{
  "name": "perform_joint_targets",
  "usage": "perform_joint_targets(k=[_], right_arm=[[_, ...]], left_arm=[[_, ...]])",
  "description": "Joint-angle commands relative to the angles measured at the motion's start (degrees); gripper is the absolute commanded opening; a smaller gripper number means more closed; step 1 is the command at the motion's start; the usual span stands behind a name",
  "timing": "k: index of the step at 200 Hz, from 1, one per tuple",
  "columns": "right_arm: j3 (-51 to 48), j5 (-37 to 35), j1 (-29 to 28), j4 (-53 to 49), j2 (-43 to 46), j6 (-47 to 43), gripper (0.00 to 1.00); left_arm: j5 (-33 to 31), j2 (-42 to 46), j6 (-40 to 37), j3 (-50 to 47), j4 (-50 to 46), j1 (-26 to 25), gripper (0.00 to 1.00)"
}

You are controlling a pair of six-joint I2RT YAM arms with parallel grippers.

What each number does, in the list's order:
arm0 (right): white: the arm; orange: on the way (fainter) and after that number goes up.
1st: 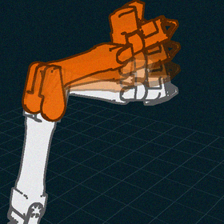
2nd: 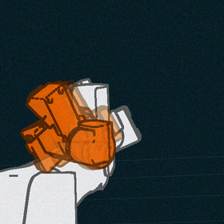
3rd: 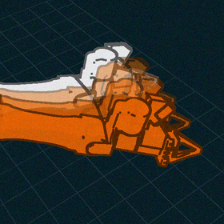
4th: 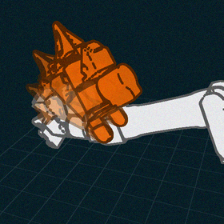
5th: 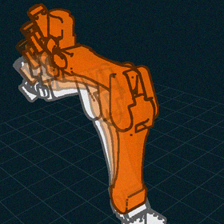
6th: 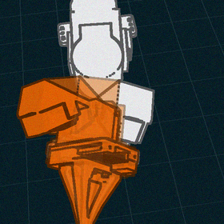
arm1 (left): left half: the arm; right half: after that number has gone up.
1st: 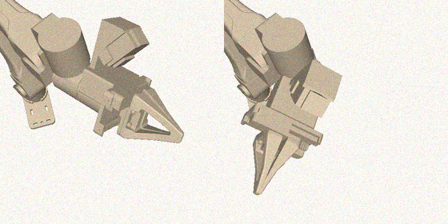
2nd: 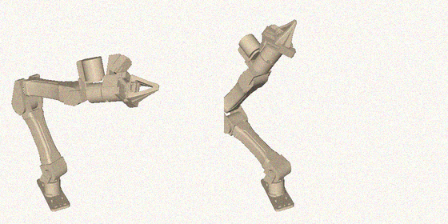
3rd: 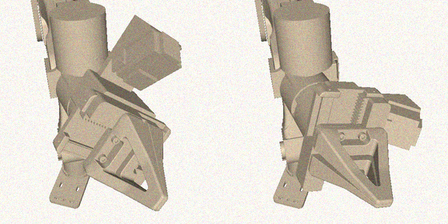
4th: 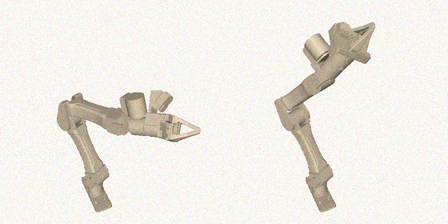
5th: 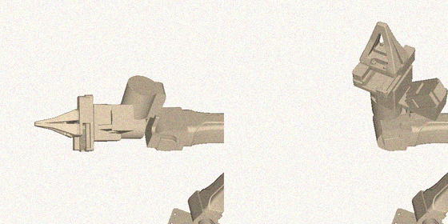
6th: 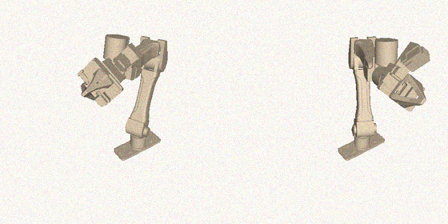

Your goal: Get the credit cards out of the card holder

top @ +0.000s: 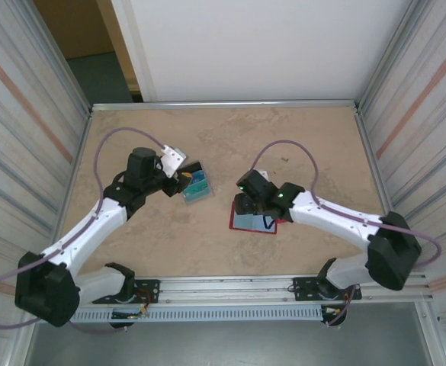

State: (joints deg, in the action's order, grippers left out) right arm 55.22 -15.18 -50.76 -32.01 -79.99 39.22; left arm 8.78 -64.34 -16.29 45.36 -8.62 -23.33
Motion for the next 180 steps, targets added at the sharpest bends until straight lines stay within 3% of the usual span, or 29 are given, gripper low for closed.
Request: perform_joint_targets(k=[1, 17, 38, 102, 180], right_arm=[[3.8, -2.5, -1.7, -4.2, -4.9, 2.2, 0.71], [5.5, -2.6, -2.5, -4.9, -8.0, 2.3, 0.71], [6.5, -1.9, -2.6, -4.6, -10.8, 2.5, 0.71], [9.0, 1.4, -2.0, -4.2, -16.7, 2.6, 0.7], [9.6, 2.2, -1.6, -4.0, -18.7, 3.1, 0.67]], left_arm=[[-6.2, 4.7, 7.8, -2.9, 5.7, 0.1, 0.68], [-8.2, 7.4, 10.7, -4.7, 7.0, 0.2, 0.76], [-11.5, 10.7, 15.4, -7.0, 8.4, 0.2, 0.98], [-23.5, 18.5, 24.4, -14.5, 11.0, 0.5, 0.99], [-27.7, 25.9, 29.0, -20.3, 11.3, 0.5, 0.99]])
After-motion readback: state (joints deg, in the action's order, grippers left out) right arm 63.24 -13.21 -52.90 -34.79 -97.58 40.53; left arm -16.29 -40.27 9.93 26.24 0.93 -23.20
